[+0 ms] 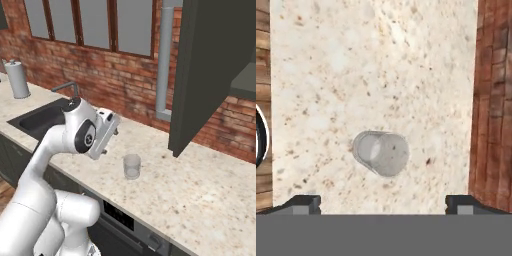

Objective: Move the glass cup from next to the sink to the open cabinet. Then, move the bowl with the broccoli to the fridge to clear the area for faucet cleaning.

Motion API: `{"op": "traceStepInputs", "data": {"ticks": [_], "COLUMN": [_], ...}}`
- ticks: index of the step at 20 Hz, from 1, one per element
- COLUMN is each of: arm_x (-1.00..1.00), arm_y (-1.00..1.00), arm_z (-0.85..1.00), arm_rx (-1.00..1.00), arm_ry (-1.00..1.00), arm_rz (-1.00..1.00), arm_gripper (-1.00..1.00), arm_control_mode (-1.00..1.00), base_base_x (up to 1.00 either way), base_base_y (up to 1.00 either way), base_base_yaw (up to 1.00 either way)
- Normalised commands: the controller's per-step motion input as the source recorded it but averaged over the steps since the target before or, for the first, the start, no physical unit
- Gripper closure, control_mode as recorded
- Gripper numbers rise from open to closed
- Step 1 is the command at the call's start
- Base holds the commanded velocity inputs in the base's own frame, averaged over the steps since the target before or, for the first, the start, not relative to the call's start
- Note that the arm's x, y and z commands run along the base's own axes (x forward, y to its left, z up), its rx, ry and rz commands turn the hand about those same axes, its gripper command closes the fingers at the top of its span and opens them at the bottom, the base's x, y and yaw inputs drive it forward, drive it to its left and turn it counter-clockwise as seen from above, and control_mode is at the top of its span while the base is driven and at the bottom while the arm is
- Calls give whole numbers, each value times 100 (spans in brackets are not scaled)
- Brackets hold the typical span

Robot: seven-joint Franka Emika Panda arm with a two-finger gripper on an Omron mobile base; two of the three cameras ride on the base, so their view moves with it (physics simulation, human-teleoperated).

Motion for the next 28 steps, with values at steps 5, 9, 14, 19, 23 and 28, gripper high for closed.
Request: {"op": "traceStepInputs", "data": {"ticks": [5,9,14,19,23,28], "arm_x": [0,0,5,37,55,30], "arm_y": [-19,-2,3,15,-1,-15], "arm_z": [-37,-17,-55,-44,-34,-51], "arm_rx": [45,25,5,0,-1,-6], "arm_ry": [7,2,12,12,7,4], "arm_rz": [-17,-7,-3,-7,-13,-18], "arm_gripper": [-100,-100,-100,-100,-100,-100], "arm_control_mode": [-100,-100,-100,-100,-100,-100], "base_base_x": [0,0,0,0,0,0], "base_base_y": [0,0,0,0,0,0], "base_base_yaw": [0,0,0,0,0,0]}}
